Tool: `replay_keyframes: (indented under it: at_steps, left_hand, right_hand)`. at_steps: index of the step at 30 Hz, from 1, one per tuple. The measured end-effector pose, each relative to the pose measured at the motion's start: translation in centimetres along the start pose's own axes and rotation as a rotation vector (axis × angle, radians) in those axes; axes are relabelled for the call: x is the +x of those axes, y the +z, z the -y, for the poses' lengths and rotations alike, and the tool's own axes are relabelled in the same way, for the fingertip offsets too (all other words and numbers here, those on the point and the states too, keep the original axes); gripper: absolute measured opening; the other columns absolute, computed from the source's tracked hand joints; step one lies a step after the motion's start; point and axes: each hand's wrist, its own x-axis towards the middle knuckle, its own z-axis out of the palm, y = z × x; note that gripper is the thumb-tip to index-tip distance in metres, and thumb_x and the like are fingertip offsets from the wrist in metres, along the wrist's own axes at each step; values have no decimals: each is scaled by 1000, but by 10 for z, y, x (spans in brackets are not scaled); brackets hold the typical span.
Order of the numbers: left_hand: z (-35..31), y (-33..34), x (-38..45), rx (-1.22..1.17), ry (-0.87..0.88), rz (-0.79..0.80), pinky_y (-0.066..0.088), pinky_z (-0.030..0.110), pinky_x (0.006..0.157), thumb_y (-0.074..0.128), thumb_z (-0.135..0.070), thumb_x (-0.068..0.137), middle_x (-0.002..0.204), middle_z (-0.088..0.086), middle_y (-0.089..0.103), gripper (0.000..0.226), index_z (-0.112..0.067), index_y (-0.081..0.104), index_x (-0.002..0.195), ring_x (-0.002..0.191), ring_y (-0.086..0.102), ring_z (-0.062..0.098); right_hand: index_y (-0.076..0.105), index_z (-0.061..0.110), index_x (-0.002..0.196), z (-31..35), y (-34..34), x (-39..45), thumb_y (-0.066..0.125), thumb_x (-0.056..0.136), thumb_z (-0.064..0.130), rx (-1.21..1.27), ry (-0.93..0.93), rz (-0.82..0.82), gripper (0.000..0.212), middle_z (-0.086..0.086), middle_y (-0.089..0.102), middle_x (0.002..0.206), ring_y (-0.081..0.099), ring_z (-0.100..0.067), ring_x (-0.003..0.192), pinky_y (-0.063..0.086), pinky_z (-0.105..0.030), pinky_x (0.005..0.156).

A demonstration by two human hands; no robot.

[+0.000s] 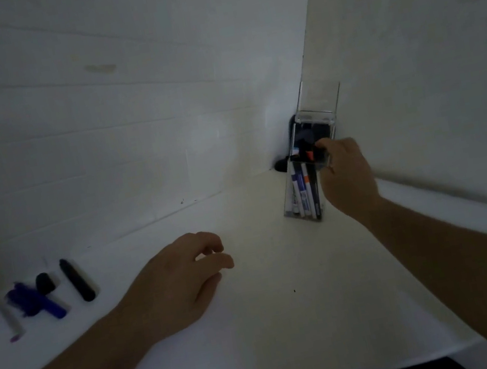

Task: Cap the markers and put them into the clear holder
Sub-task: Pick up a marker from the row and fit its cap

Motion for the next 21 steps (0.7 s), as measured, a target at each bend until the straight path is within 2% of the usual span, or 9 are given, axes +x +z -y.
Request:
replay_keyframes:
  at_steps: [3,7,9,12,15,18,20,21]
  left_hand:
    - [13,-12,0,45,-69,-89,50,36,83,65,-17,87,118,1,61,19,-25,73,103,102,61,20]
    - [45,-48,-9,158,-254,-213,47,36,83,64,-12,87,106,3,66,17,-19,76,97,95,61,26]
    - [66,-70,-21,221,-392,-240,45,35,84,65,-10,87,102,3,65,19,-20,76,99,93,59,26]
    - [95,-97,-43,265,-702,-273,48,33,88,61,-13,88,109,-2,60,25,-28,72,105,94,59,21]
    - [113,-112,-57,212,-986,-345,50,34,91,51,-8,85,109,-4,58,35,-31,69,104,96,61,21]
    - [117,-115,-59,206,-1043,-333,50,32,87,48,-3,83,102,-4,59,42,-29,69,108,96,61,22]
    - [116,-113,-57,183,-1051,-290,54,34,83,48,-5,84,101,-3,65,40,-29,69,108,92,62,21]
    - [114,-113,-57,164,-1073,-270,56,36,80,48,-7,85,100,-4,67,37,-30,69,106,88,63,21]
  right_hand:
    - [57,18,125,29,13,-19,53,87,2,118,-60,-67,41,-5,50,121,54,-19,97,48,-33,84]
    - [58,28,123,84,59,-47,55,82,4,234,-140,180,48,7,50,106,46,-5,77,41,-27,78]
    - [60,29,123,122,84,-59,57,81,5,302,-246,321,49,7,54,104,48,-3,74,42,-25,77]
    - [61,25,127,180,117,-78,60,85,11,360,-442,505,44,5,60,109,50,-6,80,45,-24,83]
    - [58,27,134,229,138,-99,60,94,23,451,-508,625,40,2,58,120,50,-7,88,43,-22,88]
    - [58,33,135,260,156,-116,53,99,38,487,-568,746,36,-4,55,119,55,-18,99,46,-31,93]
    - [58,40,130,265,167,-121,40,101,52,377,-702,779,37,-2,57,111,52,-24,106,40,-35,93]
    - [61,38,126,264,169,-120,36,102,52,303,-767,773,38,-2,59,110,51,-24,108,37,-36,93]
